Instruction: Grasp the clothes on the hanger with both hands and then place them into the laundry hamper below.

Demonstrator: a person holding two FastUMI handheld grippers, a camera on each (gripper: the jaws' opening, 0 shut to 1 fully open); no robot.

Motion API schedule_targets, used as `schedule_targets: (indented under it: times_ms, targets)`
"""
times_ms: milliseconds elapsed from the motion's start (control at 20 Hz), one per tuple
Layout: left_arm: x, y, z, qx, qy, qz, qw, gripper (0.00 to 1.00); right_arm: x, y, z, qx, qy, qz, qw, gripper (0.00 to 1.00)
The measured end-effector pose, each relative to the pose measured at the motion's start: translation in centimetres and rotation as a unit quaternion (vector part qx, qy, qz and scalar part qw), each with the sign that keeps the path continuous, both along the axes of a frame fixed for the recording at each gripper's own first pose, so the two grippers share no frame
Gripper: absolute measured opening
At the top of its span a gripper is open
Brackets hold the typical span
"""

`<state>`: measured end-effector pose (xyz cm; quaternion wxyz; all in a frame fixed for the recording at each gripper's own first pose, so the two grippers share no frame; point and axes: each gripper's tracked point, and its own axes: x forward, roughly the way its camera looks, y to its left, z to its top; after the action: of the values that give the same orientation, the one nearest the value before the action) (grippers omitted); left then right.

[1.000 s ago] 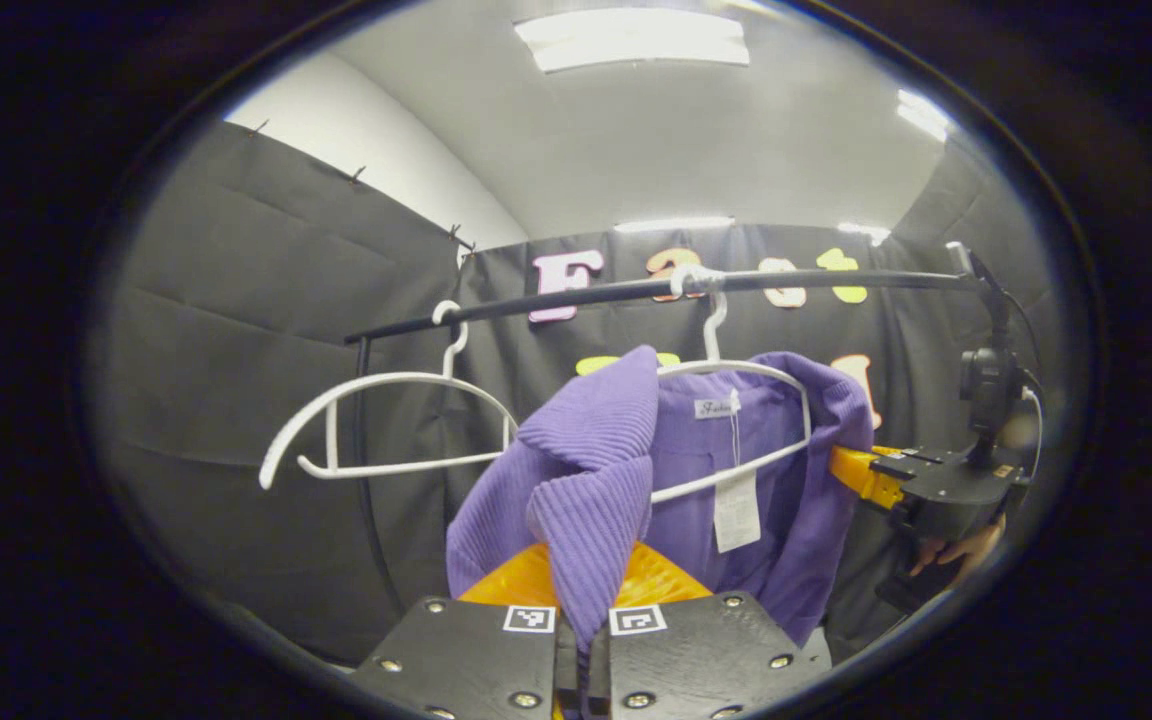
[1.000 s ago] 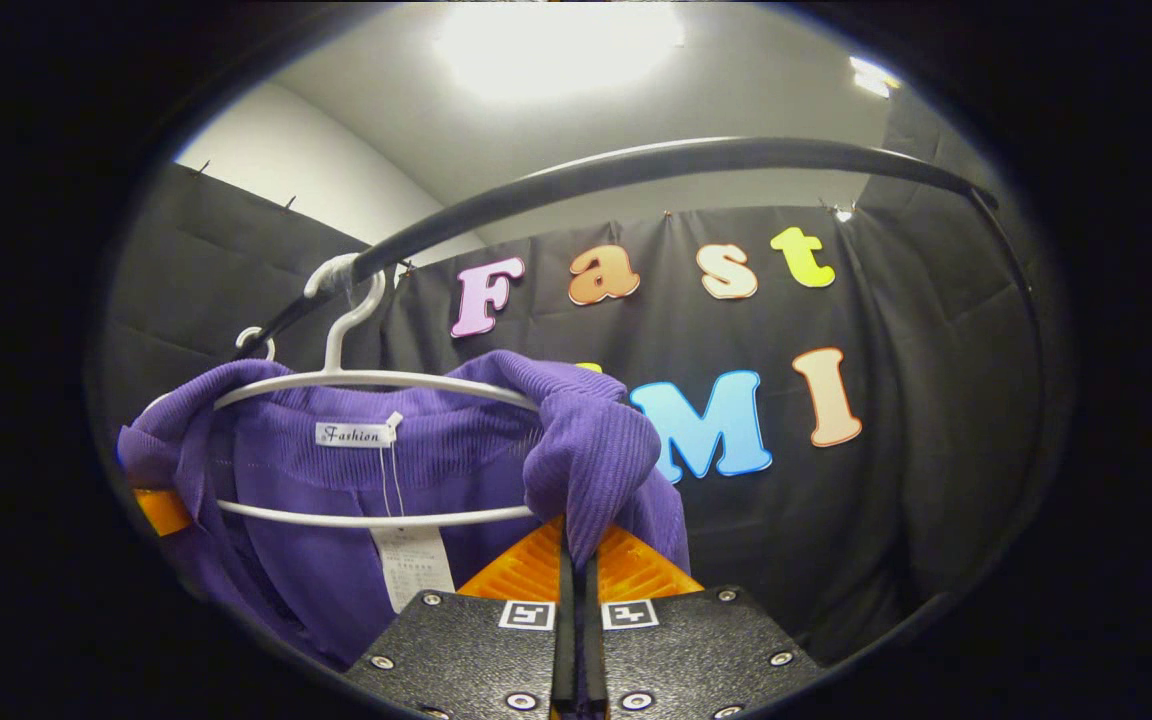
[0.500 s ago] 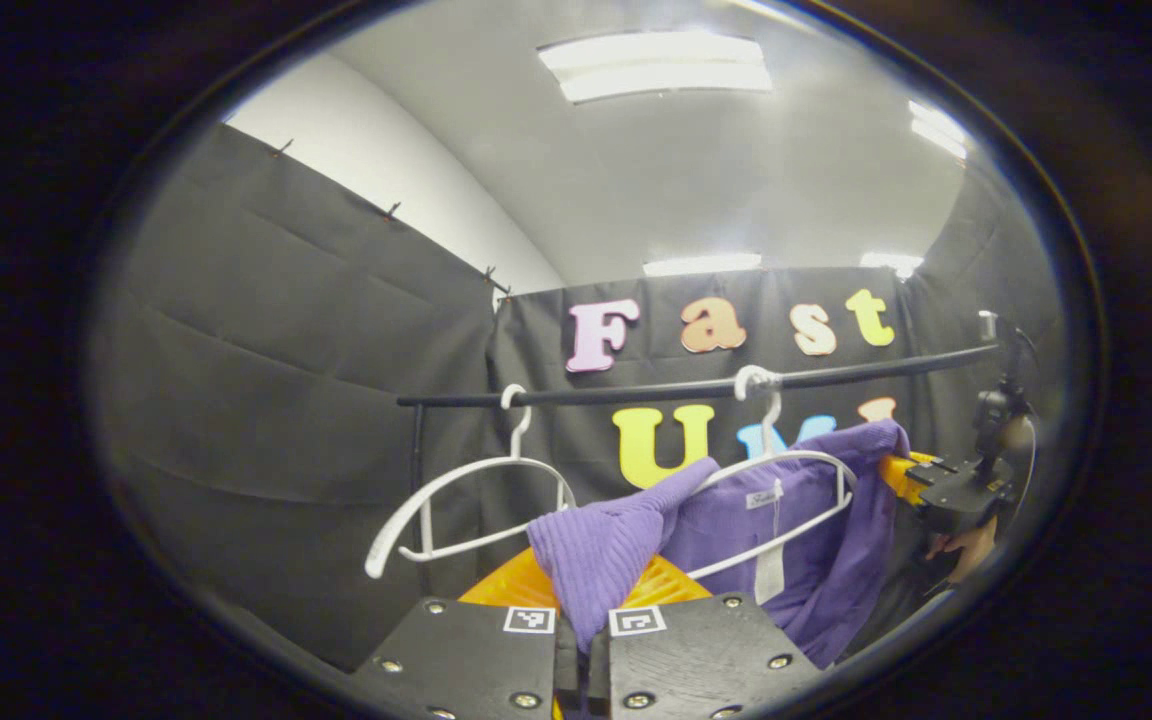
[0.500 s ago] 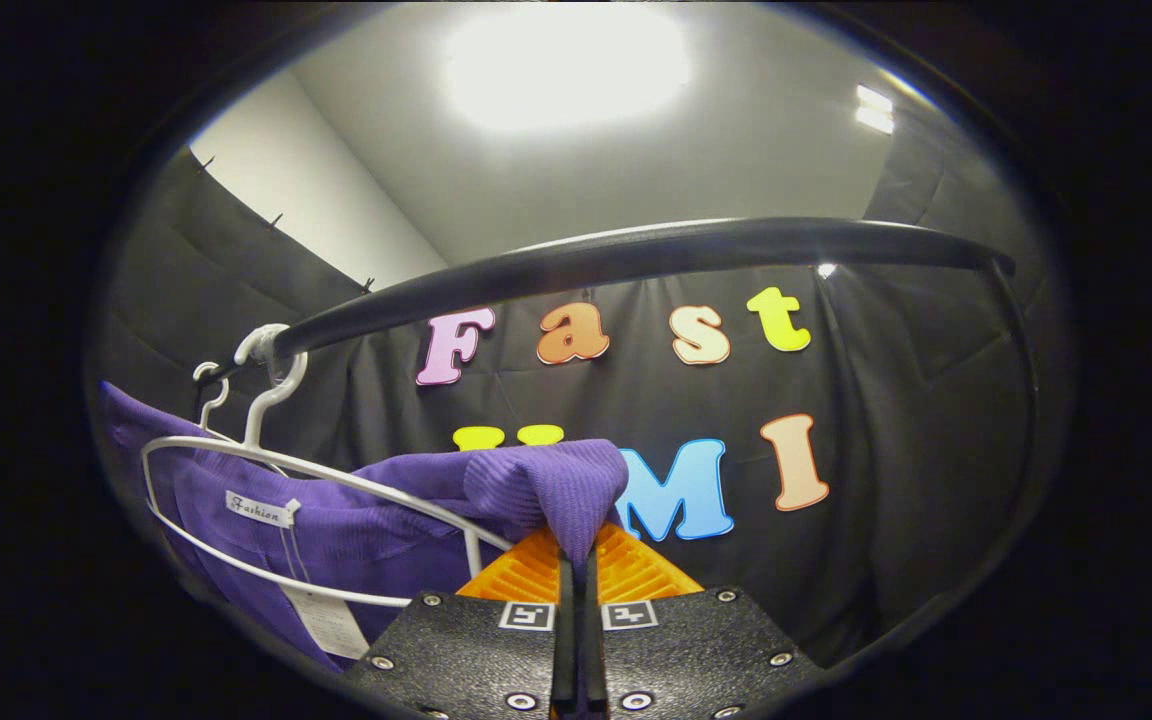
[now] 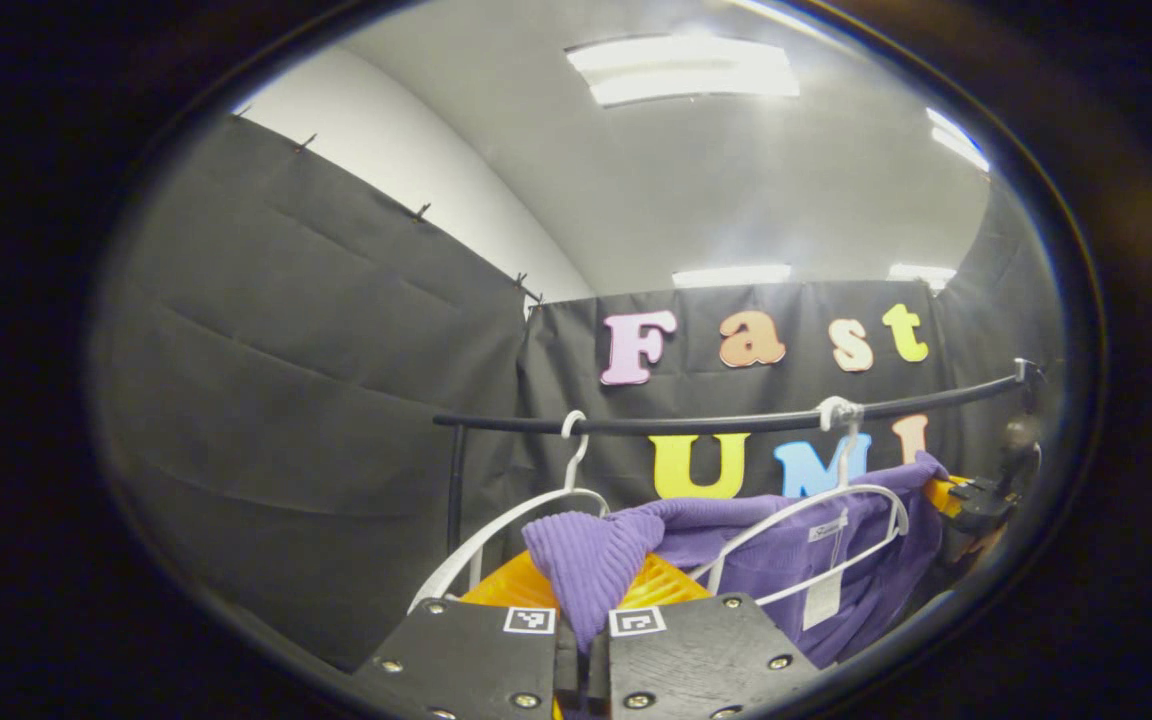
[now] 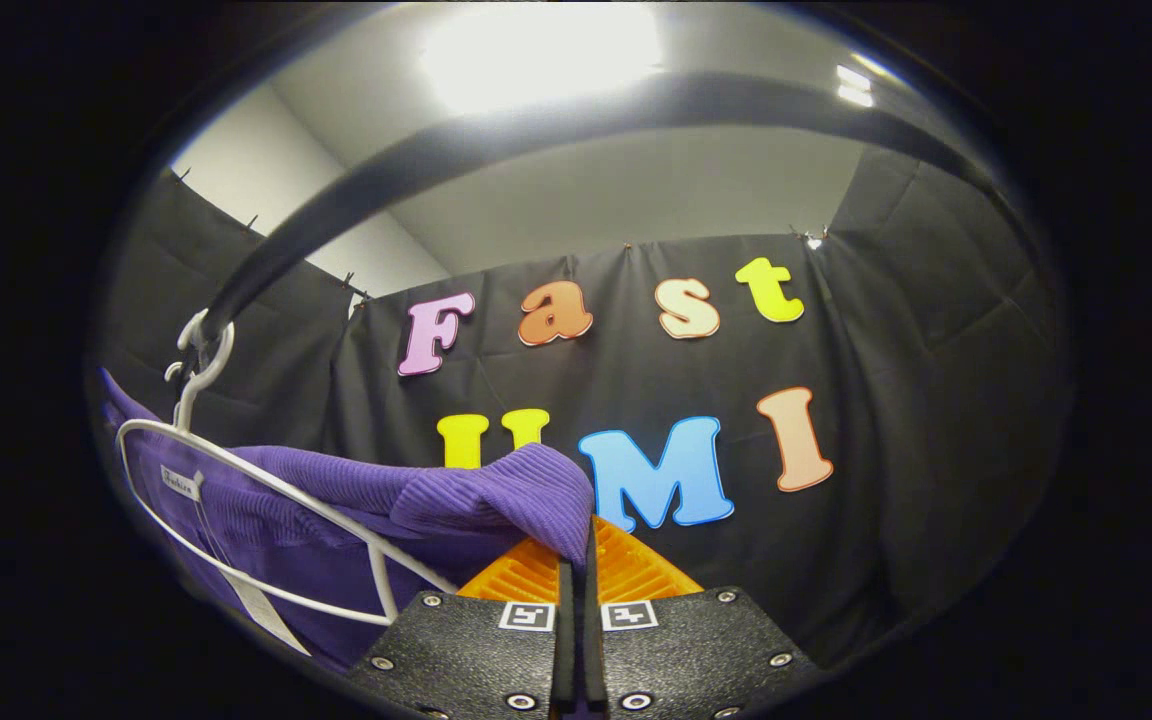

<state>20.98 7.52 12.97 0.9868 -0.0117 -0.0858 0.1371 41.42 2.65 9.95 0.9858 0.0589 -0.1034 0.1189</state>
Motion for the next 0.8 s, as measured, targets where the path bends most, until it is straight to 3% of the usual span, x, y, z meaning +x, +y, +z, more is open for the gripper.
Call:
schedule_targets:
  times_ms: [200,250,300,500,800]
  targets:
    - [1.2,1.1,-1.7,-0.011,0.016,-0.01,1.0,0.05,2.0,0.7,-3.5,0.0,0.046,0.012,0.999,0.03]
    - [1.5,1.3,-2.6,-0.017,0.023,-0.014,0.999,0.1,2.2,0.9,-4.6,0.007,0.064,0.018,0.998,0.03]
    - [1.7,1.3,-3.0,-0.023,0.028,-0.018,0.999,0.05,2.5,1.0,-5.8,0.012,0.079,0.023,0.997,0.03]
    - [2.4,1.9,-5.3,-0.028,0.052,-0.013,0.998,0.05,2.6,2.2,-9.5,-0.007,0.117,0.035,0.993,0.01]
    - [0.8,2.9,-8.0,-0.046,0.07,-0.01,0.996,0.09,-0.3,3.2,-12.1,-0.034,0.143,0.039,0.988,0.02]
